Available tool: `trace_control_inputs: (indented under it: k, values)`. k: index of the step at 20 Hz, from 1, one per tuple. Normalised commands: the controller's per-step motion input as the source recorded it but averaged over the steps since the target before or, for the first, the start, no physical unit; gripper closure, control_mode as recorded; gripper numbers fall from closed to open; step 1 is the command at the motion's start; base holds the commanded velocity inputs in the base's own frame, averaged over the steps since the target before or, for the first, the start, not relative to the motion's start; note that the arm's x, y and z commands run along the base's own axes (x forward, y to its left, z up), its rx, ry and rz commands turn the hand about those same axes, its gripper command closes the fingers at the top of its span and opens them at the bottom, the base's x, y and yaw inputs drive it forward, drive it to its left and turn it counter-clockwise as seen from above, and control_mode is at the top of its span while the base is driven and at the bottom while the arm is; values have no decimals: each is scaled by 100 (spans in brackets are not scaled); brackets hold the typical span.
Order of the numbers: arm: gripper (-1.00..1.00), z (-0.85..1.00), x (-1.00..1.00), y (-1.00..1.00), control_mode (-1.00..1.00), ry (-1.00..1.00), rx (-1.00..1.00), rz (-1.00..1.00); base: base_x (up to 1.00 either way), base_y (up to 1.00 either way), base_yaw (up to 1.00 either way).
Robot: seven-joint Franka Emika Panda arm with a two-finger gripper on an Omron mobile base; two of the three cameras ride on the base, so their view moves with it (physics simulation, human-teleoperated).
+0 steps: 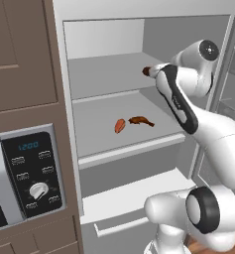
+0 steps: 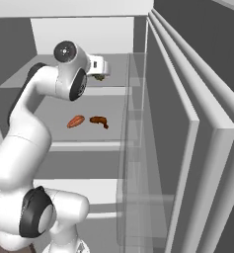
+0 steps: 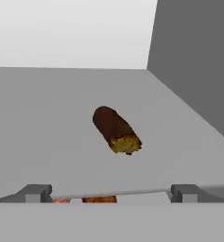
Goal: Place one sweet potato and one chicken drumstick in each tupperware on the nearby counter, to pack two identical lunches.
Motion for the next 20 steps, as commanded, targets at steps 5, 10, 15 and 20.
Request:
trace_control_inputs:
  k: [5,10,15,20]
  values:
    - [-100,0,68,-2,-100,3,0,4,0,0,0]
    - [-100,-8,58,0,-100,3,0,8,0,0,0]
    - [-100,-28,49,0,-100,2,-1,7,0,0,0]
    - [-100,-67,44,6,-100,3,-9,6,0,0,0]
